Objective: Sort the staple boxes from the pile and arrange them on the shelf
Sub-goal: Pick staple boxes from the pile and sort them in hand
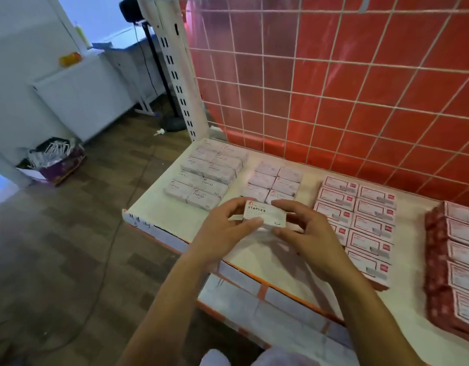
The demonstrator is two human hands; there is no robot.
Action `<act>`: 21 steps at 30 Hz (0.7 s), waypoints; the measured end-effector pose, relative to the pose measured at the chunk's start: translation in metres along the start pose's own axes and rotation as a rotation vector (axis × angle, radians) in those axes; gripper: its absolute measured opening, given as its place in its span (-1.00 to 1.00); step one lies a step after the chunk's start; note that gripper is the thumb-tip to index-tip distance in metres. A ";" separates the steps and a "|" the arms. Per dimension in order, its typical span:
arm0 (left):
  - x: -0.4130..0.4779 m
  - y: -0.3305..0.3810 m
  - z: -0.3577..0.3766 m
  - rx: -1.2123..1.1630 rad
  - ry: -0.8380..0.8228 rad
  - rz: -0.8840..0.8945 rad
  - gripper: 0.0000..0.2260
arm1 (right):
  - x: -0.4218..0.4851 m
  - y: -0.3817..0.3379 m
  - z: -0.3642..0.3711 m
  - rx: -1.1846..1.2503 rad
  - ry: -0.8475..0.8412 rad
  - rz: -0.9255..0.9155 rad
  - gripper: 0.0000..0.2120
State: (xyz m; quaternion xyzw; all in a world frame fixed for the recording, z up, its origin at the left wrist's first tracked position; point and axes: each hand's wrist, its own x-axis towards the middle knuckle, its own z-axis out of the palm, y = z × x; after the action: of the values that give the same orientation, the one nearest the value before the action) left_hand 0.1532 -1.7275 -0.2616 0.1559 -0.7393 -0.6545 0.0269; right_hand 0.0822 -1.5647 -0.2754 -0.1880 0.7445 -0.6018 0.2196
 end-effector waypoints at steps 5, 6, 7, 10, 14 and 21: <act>0.021 -0.001 -0.027 -0.083 -0.095 -0.012 -0.76 | 0.014 -0.003 0.016 -0.082 -0.029 -0.039 -0.35; 0.025 -0.002 -0.034 -0.092 -0.119 -0.014 -0.75 | 0.018 -0.005 0.020 -0.122 -0.020 -0.039 -0.35; 0.030 -0.002 -0.041 -0.099 -0.143 -0.019 -0.74 | 0.022 -0.007 0.026 -0.154 0.006 -0.040 -0.38; 0.047 -0.001 -0.067 -0.149 -0.201 -0.028 -0.74 | 0.033 -0.013 0.044 -0.176 0.109 -0.045 -0.51; 0.070 0.001 -0.106 -0.128 -0.303 -0.018 -0.70 | 0.044 -0.014 0.065 -0.134 0.217 0.000 -0.56; 0.103 -0.017 -0.165 -0.162 -0.319 0.012 -0.72 | 0.052 -0.007 0.094 -0.008 0.452 0.050 -0.59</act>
State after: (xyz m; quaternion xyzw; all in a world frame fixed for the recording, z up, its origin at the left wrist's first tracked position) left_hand 0.0990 -1.9146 -0.2717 0.0428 -0.6799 -0.7283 -0.0743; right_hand 0.0912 -1.6703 -0.2902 -0.0305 0.7816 -0.6201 0.0613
